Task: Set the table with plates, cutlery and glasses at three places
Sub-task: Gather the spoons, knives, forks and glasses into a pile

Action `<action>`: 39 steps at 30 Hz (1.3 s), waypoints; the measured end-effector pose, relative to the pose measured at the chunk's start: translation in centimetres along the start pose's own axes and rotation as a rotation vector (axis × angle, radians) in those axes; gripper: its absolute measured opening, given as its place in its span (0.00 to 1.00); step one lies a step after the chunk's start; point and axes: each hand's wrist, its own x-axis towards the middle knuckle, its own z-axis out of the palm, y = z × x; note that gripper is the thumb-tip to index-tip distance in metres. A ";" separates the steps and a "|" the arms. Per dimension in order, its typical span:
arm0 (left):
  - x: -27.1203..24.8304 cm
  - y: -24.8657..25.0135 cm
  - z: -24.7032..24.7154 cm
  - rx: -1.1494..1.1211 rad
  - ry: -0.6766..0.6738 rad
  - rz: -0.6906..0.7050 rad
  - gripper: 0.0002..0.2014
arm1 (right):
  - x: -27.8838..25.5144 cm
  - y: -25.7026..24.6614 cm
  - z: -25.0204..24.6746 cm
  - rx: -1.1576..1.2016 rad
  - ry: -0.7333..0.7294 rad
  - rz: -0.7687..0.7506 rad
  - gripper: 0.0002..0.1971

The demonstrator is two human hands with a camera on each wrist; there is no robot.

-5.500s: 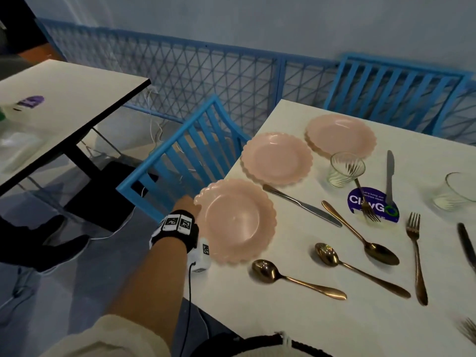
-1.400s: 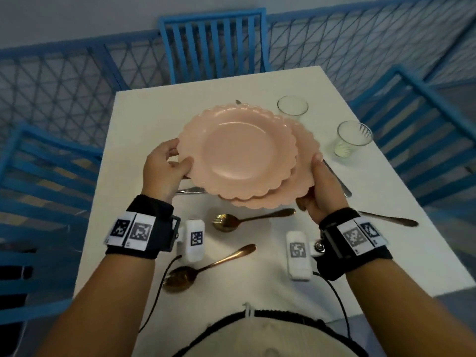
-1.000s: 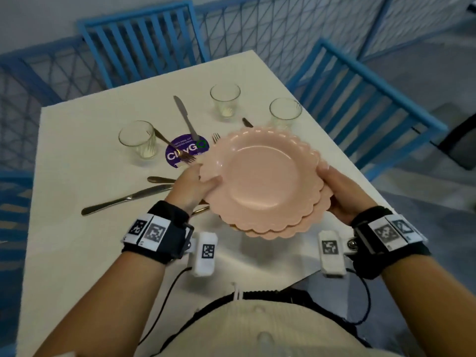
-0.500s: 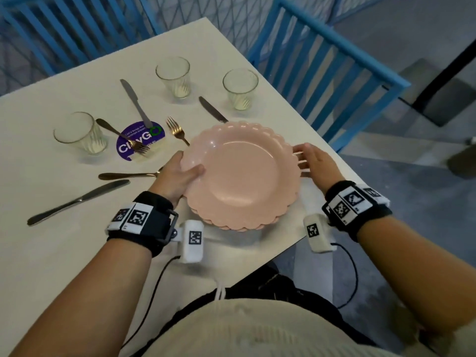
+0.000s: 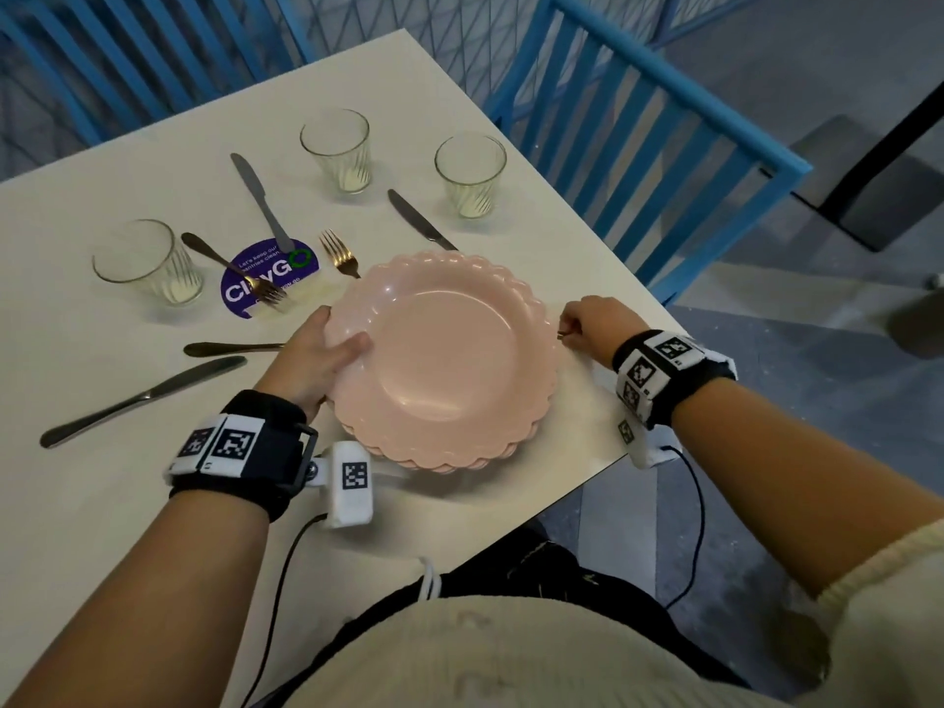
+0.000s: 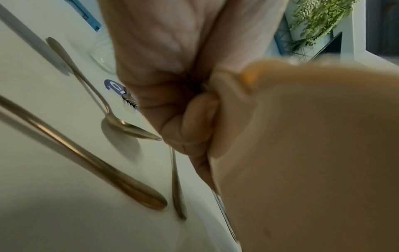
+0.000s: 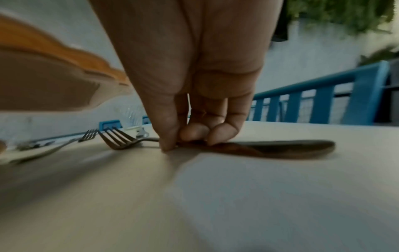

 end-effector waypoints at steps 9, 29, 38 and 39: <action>0.1 -0.1 0.4 0.047 -0.032 -0.032 0.15 | -1.9 2.1 -1.0 0.405 0.214 0.214 0.12; 2.6 0.3 8.1 0.659 -0.080 -0.053 0.24 | -1.7 -0.3 -3.6 0.801 0.262 0.069 0.11; 8.6 5.3 5.1 0.985 0.176 -0.087 0.28 | -0.7 -1.1 -3.9 0.797 0.196 0.053 0.11; 9.3 5.5 5.2 1.013 0.172 -0.118 0.31 | -0.5 -1.3 -4.0 0.808 0.181 0.052 0.11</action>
